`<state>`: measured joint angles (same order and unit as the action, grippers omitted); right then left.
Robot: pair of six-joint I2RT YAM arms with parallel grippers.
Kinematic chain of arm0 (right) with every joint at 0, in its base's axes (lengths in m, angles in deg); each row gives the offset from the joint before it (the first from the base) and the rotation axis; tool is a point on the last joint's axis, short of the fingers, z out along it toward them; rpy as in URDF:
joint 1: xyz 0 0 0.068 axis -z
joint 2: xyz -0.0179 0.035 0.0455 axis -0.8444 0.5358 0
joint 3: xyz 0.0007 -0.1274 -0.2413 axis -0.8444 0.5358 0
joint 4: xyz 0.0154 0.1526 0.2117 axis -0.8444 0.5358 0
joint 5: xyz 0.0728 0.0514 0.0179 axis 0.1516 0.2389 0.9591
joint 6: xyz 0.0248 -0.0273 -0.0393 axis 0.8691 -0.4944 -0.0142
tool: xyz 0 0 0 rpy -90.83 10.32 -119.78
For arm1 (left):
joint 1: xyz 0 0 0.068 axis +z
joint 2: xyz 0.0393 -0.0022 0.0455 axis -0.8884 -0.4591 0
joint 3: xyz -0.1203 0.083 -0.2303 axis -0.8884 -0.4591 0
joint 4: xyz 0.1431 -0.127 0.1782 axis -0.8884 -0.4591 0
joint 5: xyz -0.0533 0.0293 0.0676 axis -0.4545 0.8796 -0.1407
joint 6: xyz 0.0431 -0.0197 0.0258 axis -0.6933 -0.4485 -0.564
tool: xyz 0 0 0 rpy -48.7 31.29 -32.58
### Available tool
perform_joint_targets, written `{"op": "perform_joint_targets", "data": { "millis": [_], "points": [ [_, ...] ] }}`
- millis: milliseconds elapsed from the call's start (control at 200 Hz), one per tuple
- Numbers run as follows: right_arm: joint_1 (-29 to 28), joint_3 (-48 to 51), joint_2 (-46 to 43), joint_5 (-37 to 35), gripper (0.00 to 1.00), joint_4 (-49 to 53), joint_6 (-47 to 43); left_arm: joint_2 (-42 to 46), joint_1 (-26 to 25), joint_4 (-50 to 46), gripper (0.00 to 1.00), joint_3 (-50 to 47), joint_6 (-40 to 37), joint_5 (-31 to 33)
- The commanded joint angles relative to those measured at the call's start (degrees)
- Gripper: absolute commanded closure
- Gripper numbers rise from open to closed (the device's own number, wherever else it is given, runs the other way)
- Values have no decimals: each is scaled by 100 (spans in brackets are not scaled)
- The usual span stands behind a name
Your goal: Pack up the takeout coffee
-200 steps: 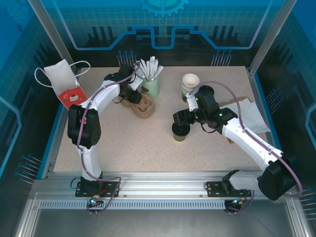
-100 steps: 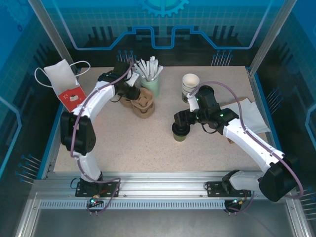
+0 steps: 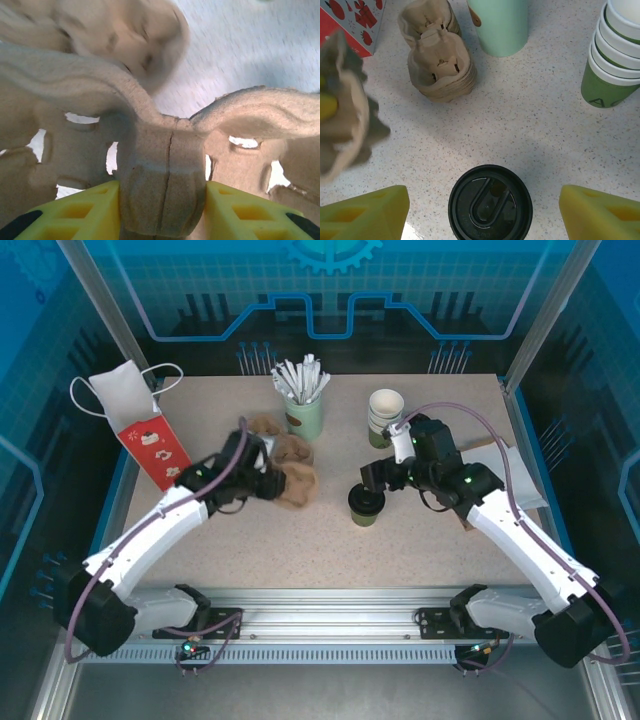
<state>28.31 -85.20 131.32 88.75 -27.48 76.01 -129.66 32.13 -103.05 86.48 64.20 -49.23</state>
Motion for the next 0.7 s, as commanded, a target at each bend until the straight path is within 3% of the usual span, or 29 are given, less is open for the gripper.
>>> {"op": "perform_joint_targets", "data": {
  "millis": [0,150,290,405,550,695],
  "points": [
    [-5,4,-170,-136,20,110,-167,176,-638,-46,56,-512,1147,450],
    [38,134,-219,-91,20,84,-200,-167,-1533,64,56,-883,2013,889],
    [60,225,-235,-68,20,53,-236,-668,-2070,414,56,-1042,2676,1087],
    [83,236,-226,-35,20,75,-258,-1096,-2340,661,55,-990,2981,1185],
    [98,293,-276,-35,20,95,-308,-1514,-2662,259,52,-661,3220,1654],
    [124,362,-303,-31,20,51,-311,-1699,-2746,164,47,-561,3339,1651]
  ]
}}
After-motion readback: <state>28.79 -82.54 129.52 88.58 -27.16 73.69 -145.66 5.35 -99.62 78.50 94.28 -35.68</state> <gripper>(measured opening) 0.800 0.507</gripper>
